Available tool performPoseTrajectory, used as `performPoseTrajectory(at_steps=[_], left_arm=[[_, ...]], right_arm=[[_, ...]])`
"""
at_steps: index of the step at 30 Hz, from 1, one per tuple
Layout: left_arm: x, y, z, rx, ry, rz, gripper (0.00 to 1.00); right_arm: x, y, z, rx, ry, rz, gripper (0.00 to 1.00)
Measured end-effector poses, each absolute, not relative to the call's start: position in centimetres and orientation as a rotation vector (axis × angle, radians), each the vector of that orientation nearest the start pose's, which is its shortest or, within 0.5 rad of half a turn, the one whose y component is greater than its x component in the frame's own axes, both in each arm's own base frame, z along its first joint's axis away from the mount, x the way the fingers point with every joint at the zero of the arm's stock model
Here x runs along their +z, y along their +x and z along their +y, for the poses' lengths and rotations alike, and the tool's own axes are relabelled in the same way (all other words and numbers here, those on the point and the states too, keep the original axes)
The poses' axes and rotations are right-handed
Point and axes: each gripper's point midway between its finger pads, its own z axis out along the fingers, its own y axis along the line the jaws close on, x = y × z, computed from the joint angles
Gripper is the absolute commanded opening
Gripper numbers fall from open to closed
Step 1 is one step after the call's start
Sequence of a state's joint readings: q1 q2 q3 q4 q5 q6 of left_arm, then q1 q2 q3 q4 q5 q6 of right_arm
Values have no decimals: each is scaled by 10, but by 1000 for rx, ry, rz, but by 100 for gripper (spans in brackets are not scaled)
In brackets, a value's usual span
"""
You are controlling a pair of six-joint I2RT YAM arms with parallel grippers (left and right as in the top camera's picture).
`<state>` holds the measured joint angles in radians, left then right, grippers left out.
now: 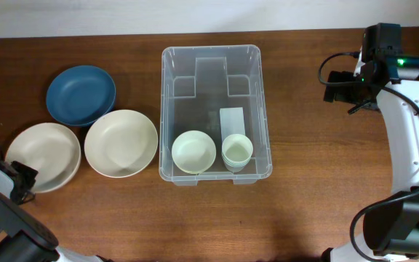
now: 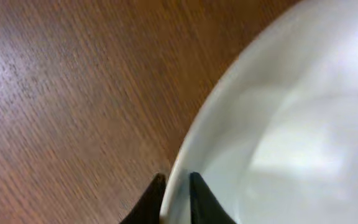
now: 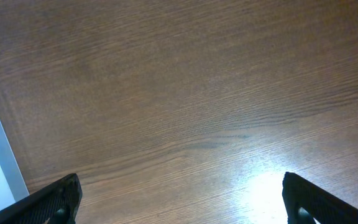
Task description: Pack container
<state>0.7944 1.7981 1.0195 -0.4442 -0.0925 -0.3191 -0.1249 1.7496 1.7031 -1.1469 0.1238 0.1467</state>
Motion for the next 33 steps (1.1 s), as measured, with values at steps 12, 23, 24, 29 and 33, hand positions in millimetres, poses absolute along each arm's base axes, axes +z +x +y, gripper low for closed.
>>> performPoseTrajectory(at_steps=[12,23,24,29,33], left_arm=[[23,255,281,225,-1528,2368,1],[100,244,287,344,-1520,2203,1],[111,245,287,341,-1511,2169,1],[183,265,277,261,-1361,1978,1],[246,317,236,17,-1049,1869,1]], right_arm=[[194,399,-71,-165,406,2729,99],[194,399,-71,-165,406,2729,99],[194,399,-71,-165,406,2729,99],[194,399,-71,-165,406,2729,99],[194,399,-71,-165,406,2729,99]])
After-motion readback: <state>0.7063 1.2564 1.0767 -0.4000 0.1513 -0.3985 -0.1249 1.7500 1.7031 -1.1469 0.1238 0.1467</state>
